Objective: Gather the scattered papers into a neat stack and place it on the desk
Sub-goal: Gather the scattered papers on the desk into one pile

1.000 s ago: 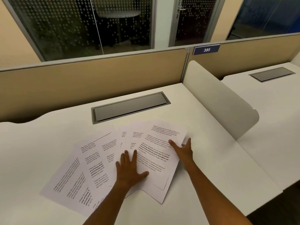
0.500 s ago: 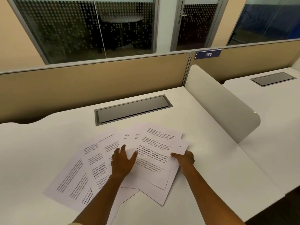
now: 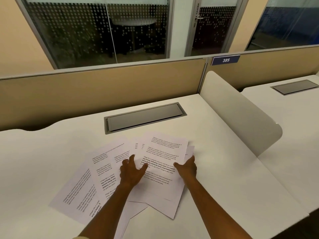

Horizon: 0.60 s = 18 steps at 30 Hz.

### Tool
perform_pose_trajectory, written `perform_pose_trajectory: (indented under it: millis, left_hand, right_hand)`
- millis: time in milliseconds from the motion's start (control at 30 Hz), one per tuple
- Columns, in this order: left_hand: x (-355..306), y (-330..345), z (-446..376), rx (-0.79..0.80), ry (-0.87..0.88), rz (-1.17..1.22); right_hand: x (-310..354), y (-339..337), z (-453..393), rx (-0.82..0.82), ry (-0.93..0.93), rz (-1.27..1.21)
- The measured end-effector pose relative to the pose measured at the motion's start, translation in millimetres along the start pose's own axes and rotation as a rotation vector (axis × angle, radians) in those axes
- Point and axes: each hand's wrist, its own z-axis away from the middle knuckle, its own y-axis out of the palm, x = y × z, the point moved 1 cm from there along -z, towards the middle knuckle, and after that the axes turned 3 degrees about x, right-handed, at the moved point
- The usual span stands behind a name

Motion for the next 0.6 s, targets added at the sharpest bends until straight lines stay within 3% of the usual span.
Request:
perform_pose_trajectory:
  millis: [367, 600]
  left_hand:
    - [-4.1, -4.9, -3.6, 0.005, -0.036, -0.010]
    - [-3.0, -9.4, -9.7, 0.017, -0.069, 0.006]
  right_hand:
    - [4.6, 7.5, 3.8, -0.008, -0.005, 0.024]
    - [-0.7, 6.0, 2.4, 0.000, 0.005, -0.118]
